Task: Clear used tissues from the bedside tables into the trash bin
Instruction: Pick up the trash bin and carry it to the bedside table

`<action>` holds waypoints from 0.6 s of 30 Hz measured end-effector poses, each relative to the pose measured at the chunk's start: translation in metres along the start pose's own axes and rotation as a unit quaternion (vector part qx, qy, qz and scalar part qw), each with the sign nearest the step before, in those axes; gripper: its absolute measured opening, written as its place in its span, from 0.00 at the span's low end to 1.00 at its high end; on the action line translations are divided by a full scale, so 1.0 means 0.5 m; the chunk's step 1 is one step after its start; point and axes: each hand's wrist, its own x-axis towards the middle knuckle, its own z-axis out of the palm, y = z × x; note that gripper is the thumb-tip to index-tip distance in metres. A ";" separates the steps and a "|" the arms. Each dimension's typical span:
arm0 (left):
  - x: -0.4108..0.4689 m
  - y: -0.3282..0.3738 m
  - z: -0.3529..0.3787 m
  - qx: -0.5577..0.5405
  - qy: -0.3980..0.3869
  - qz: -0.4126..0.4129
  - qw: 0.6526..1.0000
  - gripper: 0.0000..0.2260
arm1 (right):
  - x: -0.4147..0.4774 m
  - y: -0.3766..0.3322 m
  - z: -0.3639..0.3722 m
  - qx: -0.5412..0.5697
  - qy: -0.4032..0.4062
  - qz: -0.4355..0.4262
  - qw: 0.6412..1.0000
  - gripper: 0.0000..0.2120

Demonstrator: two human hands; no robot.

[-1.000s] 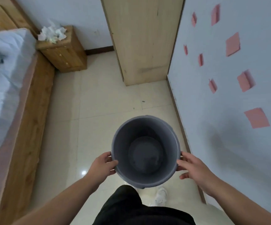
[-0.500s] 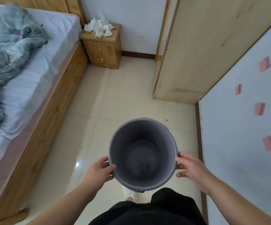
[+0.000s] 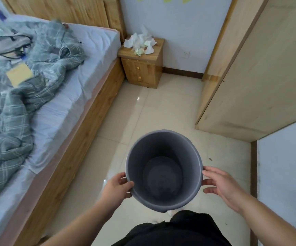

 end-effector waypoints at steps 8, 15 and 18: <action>0.145 0.172 -0.069 -0.064 0.046 -0.001 0.997 0.10 | 0.202 -0.268 0.033 -0.038 -0.051 -0.016 0.998 0.10; 0.351 0.295 -0.155 -0.093 0.050 0.016 0.994 0.11 | 0.377 -0.436 0.113 -0.057 -0.040 -0.013 0.998 0.09; 0.441 0.362 -0.200 -0.084 0.038 0.026 0.995 0.11 | 0.440 -0.497 0.154 -0.037 -0.023 -0.011 0.999 0.09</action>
